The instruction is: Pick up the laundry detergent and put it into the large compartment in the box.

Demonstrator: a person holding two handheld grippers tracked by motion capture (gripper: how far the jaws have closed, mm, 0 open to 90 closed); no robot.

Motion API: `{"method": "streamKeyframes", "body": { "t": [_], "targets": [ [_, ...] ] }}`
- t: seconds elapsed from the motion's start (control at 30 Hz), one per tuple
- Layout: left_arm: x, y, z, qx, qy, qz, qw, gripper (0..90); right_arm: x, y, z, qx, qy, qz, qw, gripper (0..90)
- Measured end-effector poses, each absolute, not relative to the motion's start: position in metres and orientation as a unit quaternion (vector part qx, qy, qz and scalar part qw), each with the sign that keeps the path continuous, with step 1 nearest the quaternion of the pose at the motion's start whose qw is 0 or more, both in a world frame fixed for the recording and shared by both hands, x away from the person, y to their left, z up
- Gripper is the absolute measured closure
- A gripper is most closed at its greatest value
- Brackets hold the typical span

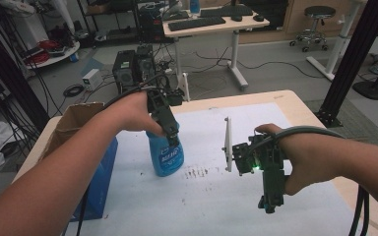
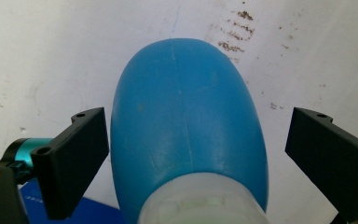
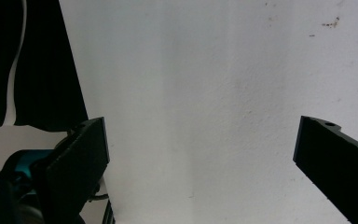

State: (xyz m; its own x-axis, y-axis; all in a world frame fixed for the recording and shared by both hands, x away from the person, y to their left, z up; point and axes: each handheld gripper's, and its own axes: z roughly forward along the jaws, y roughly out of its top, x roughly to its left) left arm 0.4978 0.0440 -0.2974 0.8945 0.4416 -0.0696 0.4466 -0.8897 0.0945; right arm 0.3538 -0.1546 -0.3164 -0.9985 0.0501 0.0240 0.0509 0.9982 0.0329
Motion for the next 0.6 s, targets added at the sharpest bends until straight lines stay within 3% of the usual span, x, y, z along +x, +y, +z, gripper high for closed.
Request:
{"method": "streamKeyframes", "body": {
  "t": [0.37, 0.6],
  "targets": [
    [0.4979, 0.0442, -0.2992, 0.971, 0.232, -0.018, 0.057, 6.1, 0.3543, -0.1547, -0.3191, -0.028, -0.999, -0.014, 0.015, 2.4],
    [0.4977, 0.0445, -0.2985, 0.971, 0.232, -0.018, 0.056, 10.8, 0.3547, -0.1542, -0.32, -0.027, -0.999, -0.014, 0.015, 2.4]
  ]
}}
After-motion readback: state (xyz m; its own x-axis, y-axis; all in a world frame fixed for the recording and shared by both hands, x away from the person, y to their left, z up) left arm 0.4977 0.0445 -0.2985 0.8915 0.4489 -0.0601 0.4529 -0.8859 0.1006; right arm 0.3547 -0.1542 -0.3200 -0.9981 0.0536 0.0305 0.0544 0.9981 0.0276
